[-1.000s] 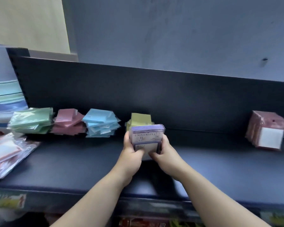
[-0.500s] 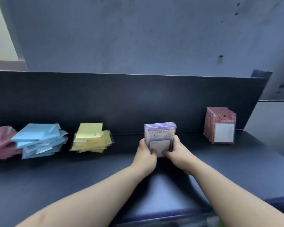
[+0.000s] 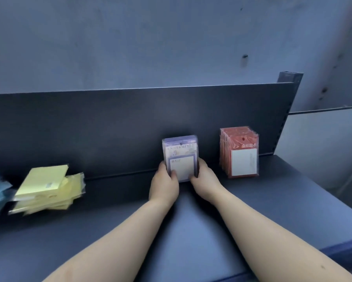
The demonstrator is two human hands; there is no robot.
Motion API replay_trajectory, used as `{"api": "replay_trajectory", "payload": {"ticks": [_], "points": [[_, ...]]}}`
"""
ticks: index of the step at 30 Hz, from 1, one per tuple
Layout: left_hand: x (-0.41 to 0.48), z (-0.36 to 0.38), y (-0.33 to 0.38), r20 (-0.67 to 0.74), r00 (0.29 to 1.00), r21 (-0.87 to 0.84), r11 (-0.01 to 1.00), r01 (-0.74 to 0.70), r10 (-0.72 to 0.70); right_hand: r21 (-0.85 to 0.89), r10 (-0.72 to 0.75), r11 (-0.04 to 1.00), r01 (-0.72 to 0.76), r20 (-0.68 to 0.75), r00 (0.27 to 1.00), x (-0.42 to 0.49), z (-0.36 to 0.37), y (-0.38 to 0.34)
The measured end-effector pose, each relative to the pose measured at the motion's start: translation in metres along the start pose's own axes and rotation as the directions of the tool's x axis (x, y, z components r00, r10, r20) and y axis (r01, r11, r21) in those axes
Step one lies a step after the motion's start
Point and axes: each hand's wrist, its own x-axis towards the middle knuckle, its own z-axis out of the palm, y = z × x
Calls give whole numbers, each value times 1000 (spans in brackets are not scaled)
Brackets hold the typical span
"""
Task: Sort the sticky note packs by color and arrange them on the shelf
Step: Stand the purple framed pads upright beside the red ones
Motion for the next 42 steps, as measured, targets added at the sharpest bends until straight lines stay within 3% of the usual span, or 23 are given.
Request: {"api": "replay_trajectory", "payload": {"ticks": [10,20,37,42], "points": [[12,17,-1,137,988,394,919,11,-71,137,125,985,-103,-162,979,2,6,4],[6,13,-4,145,988,366,925,-99,49,205,94,977,-54,-191,977,7,10,4],[5,13,-2,103,994,355,933,-59,23,173,41,985,-5,-208,977,0,7,5],[4,11,-2,110,994,292,956,-8,-26,120,-39,990,75,-282,959,-2,10,7]]}}
